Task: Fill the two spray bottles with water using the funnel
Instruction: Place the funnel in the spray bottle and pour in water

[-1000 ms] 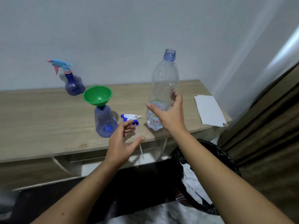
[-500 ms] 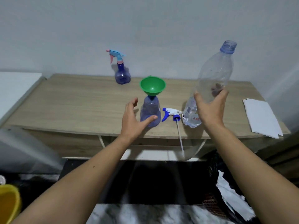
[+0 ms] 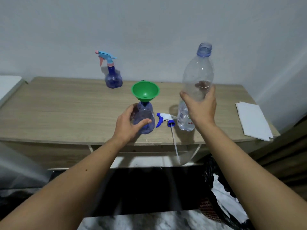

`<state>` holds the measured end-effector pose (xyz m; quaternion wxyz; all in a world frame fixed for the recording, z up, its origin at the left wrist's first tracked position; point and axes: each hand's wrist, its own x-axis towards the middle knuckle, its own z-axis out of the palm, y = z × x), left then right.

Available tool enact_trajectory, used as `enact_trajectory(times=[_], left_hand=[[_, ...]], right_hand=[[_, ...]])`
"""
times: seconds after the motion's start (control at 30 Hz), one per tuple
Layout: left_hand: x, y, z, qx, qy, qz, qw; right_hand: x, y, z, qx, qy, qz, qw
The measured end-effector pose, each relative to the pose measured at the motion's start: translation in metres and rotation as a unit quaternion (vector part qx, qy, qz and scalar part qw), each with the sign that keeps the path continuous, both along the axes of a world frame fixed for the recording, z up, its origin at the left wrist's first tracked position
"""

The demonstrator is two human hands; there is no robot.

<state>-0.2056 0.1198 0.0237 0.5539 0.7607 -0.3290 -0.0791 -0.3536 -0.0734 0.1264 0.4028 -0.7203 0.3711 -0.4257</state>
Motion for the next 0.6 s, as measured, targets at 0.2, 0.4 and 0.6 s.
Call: enact_trajectory(times=[0.2,0.4,0.6], left_hand=[[0.002,0.0,0.0,0.023,-0.013,-0.005,1.0],[-0.001,0.003,0.003,0.02,0.003,-0.006,1.0],[0.001,0.003,0.004,0.021,0.004,-0.012,1.0]], right_hand=[[-0.004,0.005,0.027,-0.078,0.042,0.042,0.995],[-0.011,-0.004,0.037,-0.21,0.163,0.099,0.959],[-0.017,-0.012,0.042,-0.313,0.279,0.093,0.903]])
